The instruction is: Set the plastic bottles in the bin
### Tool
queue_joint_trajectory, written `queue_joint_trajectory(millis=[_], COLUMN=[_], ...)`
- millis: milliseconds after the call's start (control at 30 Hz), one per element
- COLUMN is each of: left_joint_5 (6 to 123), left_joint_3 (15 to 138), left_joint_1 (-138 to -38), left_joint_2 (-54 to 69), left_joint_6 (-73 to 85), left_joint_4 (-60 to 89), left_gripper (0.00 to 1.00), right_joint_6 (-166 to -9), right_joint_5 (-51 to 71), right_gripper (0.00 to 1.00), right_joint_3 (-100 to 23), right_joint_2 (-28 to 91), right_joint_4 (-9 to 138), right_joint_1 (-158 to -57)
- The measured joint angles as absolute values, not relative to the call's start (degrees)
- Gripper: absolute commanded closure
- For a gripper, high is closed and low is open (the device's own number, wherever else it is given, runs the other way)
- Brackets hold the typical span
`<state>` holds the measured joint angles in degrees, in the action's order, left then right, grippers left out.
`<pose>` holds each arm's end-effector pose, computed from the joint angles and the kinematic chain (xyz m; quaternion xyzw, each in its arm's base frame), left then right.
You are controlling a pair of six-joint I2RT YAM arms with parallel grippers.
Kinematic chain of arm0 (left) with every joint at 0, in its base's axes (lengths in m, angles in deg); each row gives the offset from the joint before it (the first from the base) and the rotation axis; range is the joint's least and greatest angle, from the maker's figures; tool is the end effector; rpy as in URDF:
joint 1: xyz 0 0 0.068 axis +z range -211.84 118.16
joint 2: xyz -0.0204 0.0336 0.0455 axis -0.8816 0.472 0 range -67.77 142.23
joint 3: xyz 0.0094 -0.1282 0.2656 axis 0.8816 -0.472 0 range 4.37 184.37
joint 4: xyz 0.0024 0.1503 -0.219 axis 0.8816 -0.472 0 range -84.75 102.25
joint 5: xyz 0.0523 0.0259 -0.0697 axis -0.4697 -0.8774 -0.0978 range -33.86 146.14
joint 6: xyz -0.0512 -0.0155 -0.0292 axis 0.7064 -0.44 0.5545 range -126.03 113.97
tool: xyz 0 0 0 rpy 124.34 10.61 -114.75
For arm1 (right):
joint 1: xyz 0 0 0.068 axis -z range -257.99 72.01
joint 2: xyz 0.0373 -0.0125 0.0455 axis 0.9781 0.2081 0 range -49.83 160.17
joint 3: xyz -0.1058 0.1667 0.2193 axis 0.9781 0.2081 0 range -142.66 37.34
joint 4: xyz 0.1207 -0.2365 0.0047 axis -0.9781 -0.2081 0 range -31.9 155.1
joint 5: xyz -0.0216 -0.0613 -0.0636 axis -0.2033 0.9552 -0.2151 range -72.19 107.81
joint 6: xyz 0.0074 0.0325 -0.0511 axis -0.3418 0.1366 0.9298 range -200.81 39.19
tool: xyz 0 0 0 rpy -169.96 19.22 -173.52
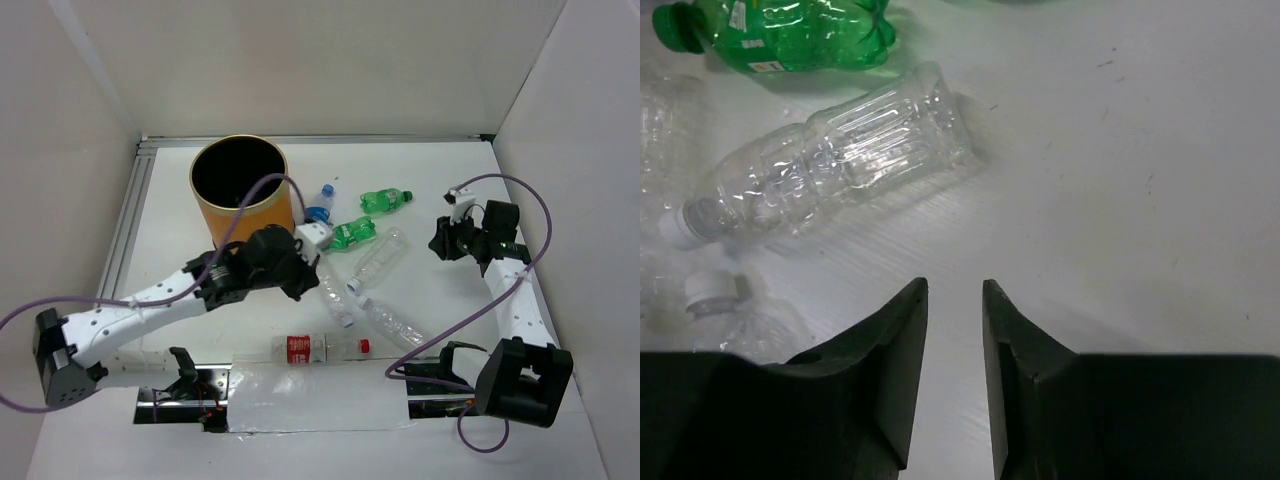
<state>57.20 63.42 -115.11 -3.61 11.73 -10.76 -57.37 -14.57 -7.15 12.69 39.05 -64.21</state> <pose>0.1513 -0.2042 0.3529 0.2661 0.8153 -0.3052 0.4139 0.2235 -0.0296 0.2697 -0.1829 0.8719 0.1237 0.4370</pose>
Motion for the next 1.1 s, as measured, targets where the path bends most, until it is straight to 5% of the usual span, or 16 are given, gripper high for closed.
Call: queue_joint_trajectory(millis=[33, 67, 100, 133, 167, 200, 667, 867, 933, 967, 1033, 1100], left_joint_5=[56.65, 56.26, 56.22, 56.32, 56.39, 56.46, 59.23, 56.17, 56.32, 55.58, 54.99, 54.03], left_joint_3=[64.97, 65.65, 67.26, 68.47, 69.78, 70.83, 68.49, 66.1, 65.84, 65.84, 65.91, 66.06], left_joint_1=[-117.58, -118.39, -120.51, -122.0, -123.35, -124.54, -132.86, -133.45, -133.39, -133.37, -133.37, -133.41], left_joint_2=[-1.0, 0.07, 3.45, 5.77, 8.13, 10.43, 21.05, 31.08, 31.54, 31.3, 30.71, 29.22], left_joint_6=[10.13, 8.69, 7.33, 6.11, 4.69, 3.14, -1.52, -1.56, -1.3, -1.3, -0.99, -1.15], left_joint_4=[-12.37, -13.62, -14.06, -15.35, -16.57, -17.18, -17.75, -16.33, -15.91, -15.67, -15.61, -16.55], left_gripper=[0.84, 0.54, 0.54, 0.44, 0.2, 0.1, 0.05, 0.15, 0.36, 0.64, 0.93, 1.0], right_joint_6=[-56.67, -56.28, -55.19, -54.36, -53.22, -52.28, -46.81, -46.25, -45.94, -45.61, -44.61, -42.66], right_joint_5=[-15.07, -15.53, -15.95, -16.58, -17.08, -17.5, -19.2, -19.49, -19.49, -19.49, -19.62, -20.3], right_gripper=[0.48, 0.11, 0.0, 0.0, 0.0, 0.0, 0.0, 0.0, 0.0, 0.02, 0.08, 0.26], right_joint_3=[-7.15, -7.15, -7.23, -7.28, -7.28, -7.28, -7.28, -7.28, -7.28, -7.28, -7.28, -7.25], right_joint_2=[12.78, 12.91, 13.11, 13.28, 13.35, 13.37, 13.39, 13.39, 13.39, 13.39, 13.39, 13.39], right_joint_4=[38.27, 37.74, 37.28, 36.67, 36.19, 35.8, 33.74, 33.44, 33.15, 32.98, 32.43, 31.38], right_joint_1=[-64.21, -64.21, -64.21, -64.21, -64.14, -64.05, -63.68, -63.68, -63.68, -63.68, -63.68, -63.68])
